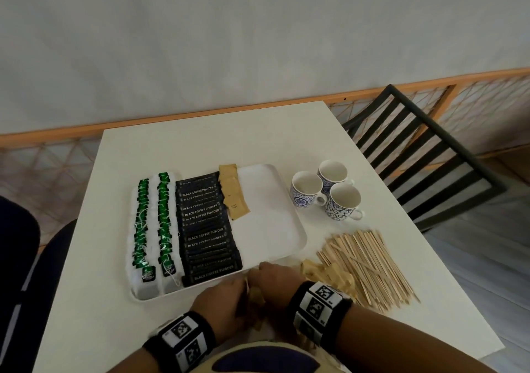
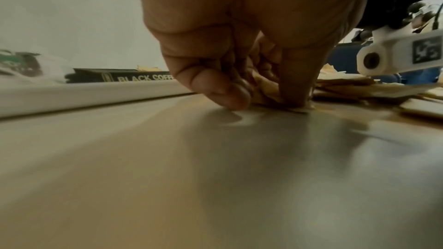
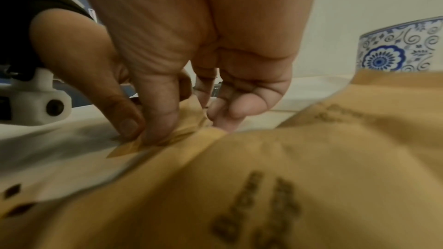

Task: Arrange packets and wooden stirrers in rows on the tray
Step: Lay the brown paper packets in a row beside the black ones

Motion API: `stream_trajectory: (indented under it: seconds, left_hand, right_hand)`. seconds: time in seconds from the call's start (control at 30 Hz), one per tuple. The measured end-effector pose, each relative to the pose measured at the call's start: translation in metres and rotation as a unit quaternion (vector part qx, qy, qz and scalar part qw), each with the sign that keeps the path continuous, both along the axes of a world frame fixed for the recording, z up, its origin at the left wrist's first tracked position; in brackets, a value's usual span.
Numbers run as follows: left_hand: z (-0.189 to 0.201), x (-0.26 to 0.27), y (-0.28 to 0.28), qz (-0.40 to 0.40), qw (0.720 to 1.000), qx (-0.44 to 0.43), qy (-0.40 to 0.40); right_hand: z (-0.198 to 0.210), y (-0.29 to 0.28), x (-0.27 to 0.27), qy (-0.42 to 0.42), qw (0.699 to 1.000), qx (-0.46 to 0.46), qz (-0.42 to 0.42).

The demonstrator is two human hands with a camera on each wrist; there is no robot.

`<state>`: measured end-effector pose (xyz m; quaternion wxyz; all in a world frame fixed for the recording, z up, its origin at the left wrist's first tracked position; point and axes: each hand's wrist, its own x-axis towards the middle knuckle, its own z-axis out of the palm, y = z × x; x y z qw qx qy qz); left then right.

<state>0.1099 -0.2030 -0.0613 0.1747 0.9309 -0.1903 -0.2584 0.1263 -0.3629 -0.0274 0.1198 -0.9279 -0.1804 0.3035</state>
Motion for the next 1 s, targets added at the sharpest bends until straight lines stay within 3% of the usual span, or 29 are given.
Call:
stream_trajectory:
  seconds: [0.17, 0.3, 0.4, 0.47, 0.53, 0.6, 0.77, 0.9, 1.0]
  left_hand:
    - [0.001, 0.001, 0.002, -0.015, 1.0, 0.004, -0.001]
    - [-0.008, 0.002, 0.008, -0.004, 1.0, -0.03, -0.003]
    - [-0.013, 0.007, 0.008, -0.041, 0.999, -0.028, -0.018]
    - [-0.006, 0.011, 0.006, -0.072, 0.996, 0.028, -0.037]
    - [0.001, 0.013, 0.005, -0.091, 0.994, 0.062, -0.019]
    - [0.006, 0.016, 0.009, -0.088, 0.996, 0.031, 0.012]
    - [0.024, 0.034, 0.034, 0.067, 0.988, -0.13, 0.041]
    - [0.037, 0.055, 0.056, 0.216, 0.954, -0.208, 0.021]
    - [0.041, 0.066, 0.066, 0.276, 0.929, -0.244, 0.023]
  right_hand:
    - [0.004, -0.004, 0.004, 0.027, 0.998, 0.02, 0.046]
    - [0.016, -0.013, 0.012, 0.015, 0.997, 0.07, 0.031]
    - [0.028, -0.02, 0.032, -0.005, 0.995, 0.103, -0.002]
    - [0.031, -0.023, 0.051, -0.02, 0.991, 0.123, -0.043]
    - [0.028, -0.026, 0.07, -0.044, 0.983, 0.144, -0.101]
    - [0.023, -0.027, 0.087, -0.069, 0.978, 0.145, -0.136]
    - [0.01, -0.016, 0.122, -0.096, 0.975, 0.114, -0.165]
    - [-0.002, -0.003, 0.143, -0.076, 0.974, 0.103, -0.188]
    - [-0.012, 0.007, 0.156, -0.061, 0.969, 0.105, -0.213]
